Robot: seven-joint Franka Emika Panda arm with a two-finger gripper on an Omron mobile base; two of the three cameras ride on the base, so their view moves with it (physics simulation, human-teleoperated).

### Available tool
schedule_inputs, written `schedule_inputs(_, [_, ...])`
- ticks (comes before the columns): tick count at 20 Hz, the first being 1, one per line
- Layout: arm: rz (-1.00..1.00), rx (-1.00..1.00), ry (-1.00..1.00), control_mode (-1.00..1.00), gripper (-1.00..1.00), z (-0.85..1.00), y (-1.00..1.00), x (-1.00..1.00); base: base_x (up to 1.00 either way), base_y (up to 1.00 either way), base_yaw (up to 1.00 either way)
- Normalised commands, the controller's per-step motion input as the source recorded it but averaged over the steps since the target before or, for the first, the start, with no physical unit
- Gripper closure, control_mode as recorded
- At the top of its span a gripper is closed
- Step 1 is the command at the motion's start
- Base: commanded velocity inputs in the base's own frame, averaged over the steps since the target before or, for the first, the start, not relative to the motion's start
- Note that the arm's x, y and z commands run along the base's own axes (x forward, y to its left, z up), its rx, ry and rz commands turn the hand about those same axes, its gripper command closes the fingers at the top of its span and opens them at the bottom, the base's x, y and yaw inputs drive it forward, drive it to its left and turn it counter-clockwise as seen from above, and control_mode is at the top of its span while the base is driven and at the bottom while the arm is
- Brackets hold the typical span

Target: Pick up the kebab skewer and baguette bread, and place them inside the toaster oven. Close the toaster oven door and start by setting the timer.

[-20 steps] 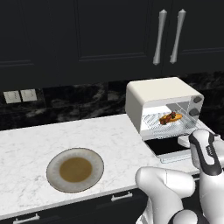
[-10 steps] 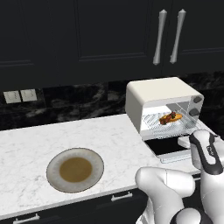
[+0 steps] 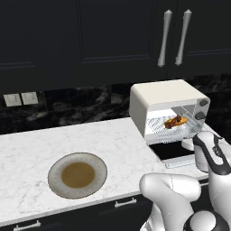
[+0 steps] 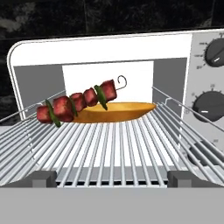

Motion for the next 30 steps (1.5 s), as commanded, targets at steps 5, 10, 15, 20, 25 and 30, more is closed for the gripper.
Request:
schedule_inputs(5, [0.00, 0.00, 0.00, -1.00, -1.00, 0.00, 0.00, 0.14, 0.00, 0.00, 0.00])
schedule_inputs(10, [0.00, 0.00, 0.00, -1.00, -1.00, -0.06, 0.00, 0.08, 0.00, 0.00, 0.00])
schedule_inputs(15, [0.00, 0.00, 0.00, -1.00, -1.00, -0.13, 0.01, 0.11, 0.00, 0.00, 0.00])
schedule_inputs(20, [0.00, 0.00, 0.00, -1.00, -1.00, -0.01, 0.00, 0.13, 0.00, 0.00, 0.00])
schedule_inputs(25, [0.00, 0.00, 0.00, -1.00, -1.00, 0.00, 0.00, 0.14, 0.00, 0.00, 0.00])
schedule_inputs(30, [0.00, 0.00, 0.00, -1.00, -1.00, 0.00, 0.00, 0.16, 0.00, 0.00, 0.00])
